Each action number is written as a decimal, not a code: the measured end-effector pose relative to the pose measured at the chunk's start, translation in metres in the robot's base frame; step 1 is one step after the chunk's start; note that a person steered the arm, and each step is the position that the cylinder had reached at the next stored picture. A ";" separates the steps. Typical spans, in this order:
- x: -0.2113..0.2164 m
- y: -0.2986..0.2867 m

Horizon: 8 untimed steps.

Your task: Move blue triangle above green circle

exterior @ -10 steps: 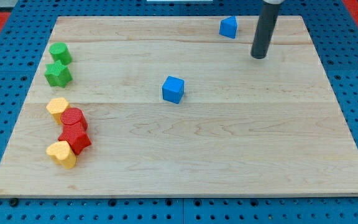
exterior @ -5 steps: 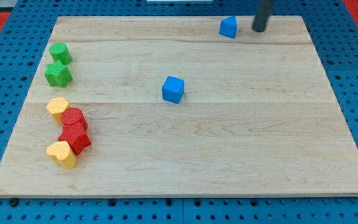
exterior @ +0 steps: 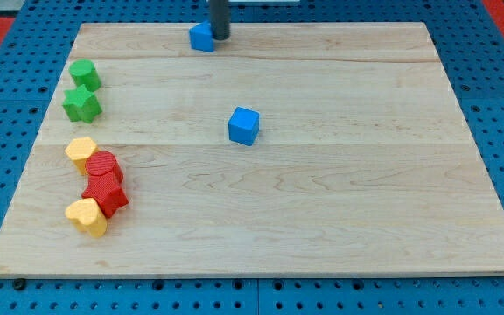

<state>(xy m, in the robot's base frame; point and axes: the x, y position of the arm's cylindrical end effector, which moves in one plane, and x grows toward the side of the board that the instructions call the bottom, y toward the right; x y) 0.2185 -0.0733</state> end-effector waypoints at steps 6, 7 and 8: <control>0.018 -0.065; 0.035 -0.065; 0.042 -0.076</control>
<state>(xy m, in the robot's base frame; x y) 0.2604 -0.1491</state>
